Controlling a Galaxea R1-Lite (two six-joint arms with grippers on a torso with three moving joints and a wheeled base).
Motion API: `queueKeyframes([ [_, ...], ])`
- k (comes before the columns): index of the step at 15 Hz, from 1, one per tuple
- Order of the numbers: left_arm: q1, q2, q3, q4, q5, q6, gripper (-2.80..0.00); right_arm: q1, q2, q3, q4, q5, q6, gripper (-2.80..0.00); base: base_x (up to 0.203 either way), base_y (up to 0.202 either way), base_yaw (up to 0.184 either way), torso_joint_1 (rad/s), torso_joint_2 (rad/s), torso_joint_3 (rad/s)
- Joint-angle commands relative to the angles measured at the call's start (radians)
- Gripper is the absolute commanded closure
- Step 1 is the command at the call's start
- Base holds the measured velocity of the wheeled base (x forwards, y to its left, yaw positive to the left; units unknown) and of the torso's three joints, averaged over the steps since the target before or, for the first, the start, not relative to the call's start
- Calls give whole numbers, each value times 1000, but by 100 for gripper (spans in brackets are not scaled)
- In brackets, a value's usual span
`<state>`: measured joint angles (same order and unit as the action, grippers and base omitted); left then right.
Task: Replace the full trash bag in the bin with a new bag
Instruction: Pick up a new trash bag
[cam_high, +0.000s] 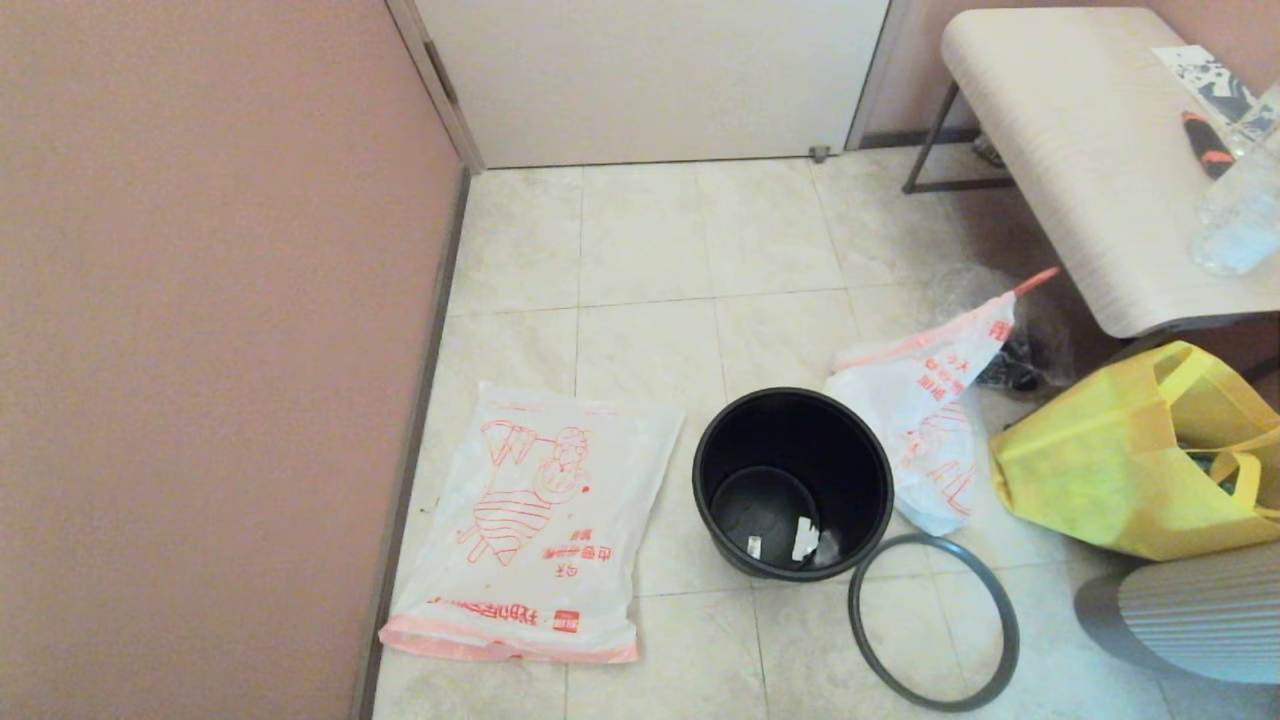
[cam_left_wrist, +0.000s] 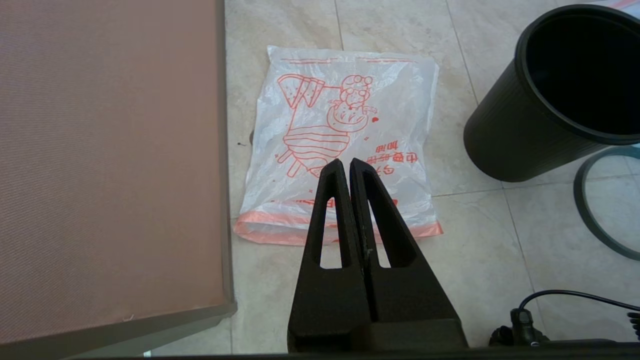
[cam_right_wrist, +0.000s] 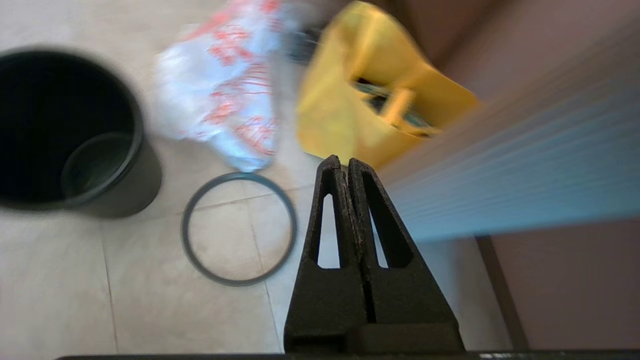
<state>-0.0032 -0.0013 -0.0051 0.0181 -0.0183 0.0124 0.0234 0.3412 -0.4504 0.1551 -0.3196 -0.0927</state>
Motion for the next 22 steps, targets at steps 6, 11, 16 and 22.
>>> queueKeyframes([
  [6, 0, 1, -1, 0, 0, 1, 0, -17, -303, 358, -122, 335, 13, 0, 0, 0, 0, 0, 0, 0],
  [11, 0, 1, 0, 0, -1, 0, 0, -17, -340, 460, -174, 339, 21, 0, 0, 0, 0, 0, 0, 0],
  [16, 0, 1, 0, 0, -1, 0, 0, -17, -341, 461, -177, 333, 50, 0, 0, 0, 0, 0, 0, 0],
  [22, 0, 1, 0, 0, 0, 0, 0, -17, -343, 461, -177, 332, 50, 0, 0, 0, 0, 0, 0, 0],
])
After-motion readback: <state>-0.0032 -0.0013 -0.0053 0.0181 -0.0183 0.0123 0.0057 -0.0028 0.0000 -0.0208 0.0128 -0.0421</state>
